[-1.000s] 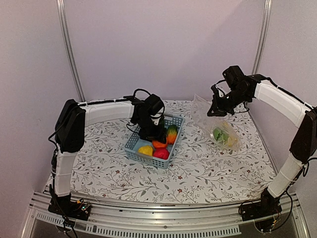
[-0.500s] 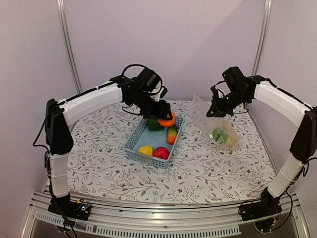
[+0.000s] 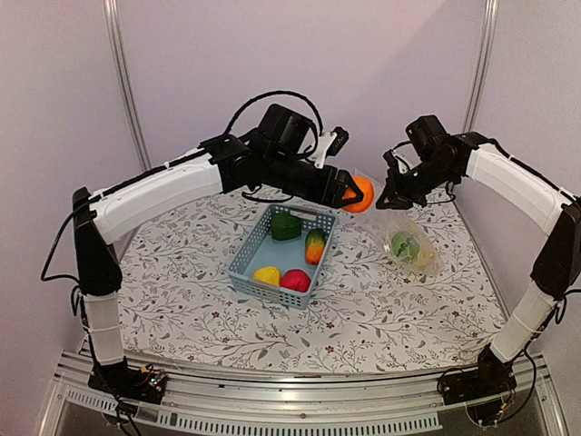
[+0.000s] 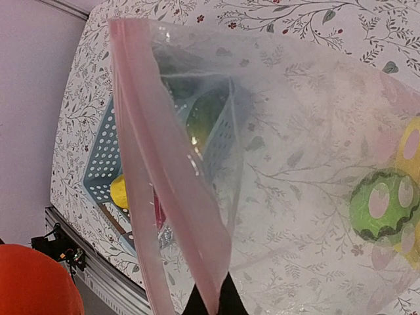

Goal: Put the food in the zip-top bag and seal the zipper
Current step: Place the fake fruit in the zipper food storage bag.

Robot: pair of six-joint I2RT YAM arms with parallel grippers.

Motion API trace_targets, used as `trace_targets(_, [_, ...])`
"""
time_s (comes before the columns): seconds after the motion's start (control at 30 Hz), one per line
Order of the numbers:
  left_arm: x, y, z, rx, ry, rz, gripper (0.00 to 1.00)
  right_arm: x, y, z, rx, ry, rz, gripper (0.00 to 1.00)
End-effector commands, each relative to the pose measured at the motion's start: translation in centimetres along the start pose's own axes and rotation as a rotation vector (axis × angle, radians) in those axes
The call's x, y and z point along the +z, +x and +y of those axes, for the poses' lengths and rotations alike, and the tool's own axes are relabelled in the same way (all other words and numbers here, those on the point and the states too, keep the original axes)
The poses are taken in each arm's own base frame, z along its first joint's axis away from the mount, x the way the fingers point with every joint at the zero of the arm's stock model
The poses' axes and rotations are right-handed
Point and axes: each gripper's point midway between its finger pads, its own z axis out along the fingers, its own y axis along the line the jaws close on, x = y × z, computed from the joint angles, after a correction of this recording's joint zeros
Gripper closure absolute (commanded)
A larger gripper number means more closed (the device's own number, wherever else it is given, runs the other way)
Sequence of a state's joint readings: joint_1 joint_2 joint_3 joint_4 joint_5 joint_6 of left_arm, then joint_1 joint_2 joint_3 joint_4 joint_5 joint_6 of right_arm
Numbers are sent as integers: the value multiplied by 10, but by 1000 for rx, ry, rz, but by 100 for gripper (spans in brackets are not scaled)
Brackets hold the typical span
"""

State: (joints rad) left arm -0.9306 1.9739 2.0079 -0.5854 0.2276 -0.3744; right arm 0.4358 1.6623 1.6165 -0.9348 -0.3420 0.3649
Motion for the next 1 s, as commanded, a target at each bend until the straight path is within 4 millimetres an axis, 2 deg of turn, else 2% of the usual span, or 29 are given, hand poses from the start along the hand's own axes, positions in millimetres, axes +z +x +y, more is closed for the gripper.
trace_targets(0.0, [12,-15,-12,56,30,-57,39,-12,-4,12,-30,5,-22,100])
trace_targets(0.1, [24,-13,-5,49,9,-61,39,-14,-3,17,-30,-6,-21,100])
trace_targets(0.27, [43,9,15,18,-53,-7,39,-23,-6,24,-22,-5,-37,100])
trace_targets(0.47, [53,25,30,-15,-106,33,39,-35,-7,30,-17,-7,-57,100])
trace_targets(0.73, [59,29,46,-52,-168,47,37,-32,1,36,-13,-28,-37,100])
trace_targets(0.87, [65,32,51,-63,-184,60,35,-36,-2,41,-20,-36,-52,100])
trace_targets(0.97, [69,30,52,-73,-188,54,29,-37,-3,42,-29,-40,-55,100])
